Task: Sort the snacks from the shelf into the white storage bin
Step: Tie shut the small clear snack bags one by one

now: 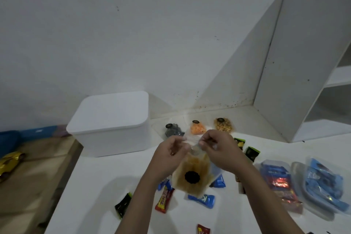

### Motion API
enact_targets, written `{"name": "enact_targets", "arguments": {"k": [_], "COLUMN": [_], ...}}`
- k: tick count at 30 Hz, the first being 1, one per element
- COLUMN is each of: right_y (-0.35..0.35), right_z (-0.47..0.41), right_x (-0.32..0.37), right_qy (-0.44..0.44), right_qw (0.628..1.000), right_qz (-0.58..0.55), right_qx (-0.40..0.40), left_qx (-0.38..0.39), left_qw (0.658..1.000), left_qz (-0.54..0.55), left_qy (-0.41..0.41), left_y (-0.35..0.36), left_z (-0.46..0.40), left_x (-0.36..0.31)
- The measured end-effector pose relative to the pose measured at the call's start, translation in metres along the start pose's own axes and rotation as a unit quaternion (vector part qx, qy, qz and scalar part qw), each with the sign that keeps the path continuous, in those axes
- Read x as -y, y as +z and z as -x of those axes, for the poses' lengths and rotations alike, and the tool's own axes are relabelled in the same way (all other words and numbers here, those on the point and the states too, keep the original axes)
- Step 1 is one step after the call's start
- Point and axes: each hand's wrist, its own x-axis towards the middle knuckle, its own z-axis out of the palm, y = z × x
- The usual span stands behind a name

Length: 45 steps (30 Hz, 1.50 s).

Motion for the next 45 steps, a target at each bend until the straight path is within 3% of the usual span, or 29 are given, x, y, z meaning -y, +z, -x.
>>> {"name": "enact_targets", "arguments": {"k": [3, 9, 24, 32, 39, 45], "right_y": [0.005, -0.001, -0.059, -0.077, -0.091, -0.088], "right_z": [-0.003, -0.005, -0.027, -0.038, -0.042, -0.042], "right_x": [0.011, 0.016, -0.015, -0.038, -0.045, -0.044], "right_qy": [-0.013, -0.032, -0.105, -0.103, -0.083, -0.108], "right_qw": [1.0, 0.999, 0.993, 0.992, 0.982, 0.986], "right_qz": [-0.008, -0.027, -0.028, -0.075, -0.144, -0.109], "right_qx": [0.013, -0.002, 0.041, 0.023, 0.089, 0.062], "left_qx": [-0.057, -0.091, -0.182, -0.157, -0.146, -0.151], "left_qw": [0.997, 0.992, 0.981, 0.985, 0.985, 0.984], "left_qz": [0.032, 0.017, -0.002, -0.003, -0.035, -0.055], "left_qy": [0.052, 0.084, 0.069, 0.074, 0.079, 0.08], "left_y": [-0.009, -0.004, 0.064, 0.088, 0.093, 0.093], "left_z": [-0.006, -0.01, -0.028, -0.043, -0.044, -0.042], "left_x": [-0.011, -0.015, -0.043, -0.056, -0.061, -0.065]}}
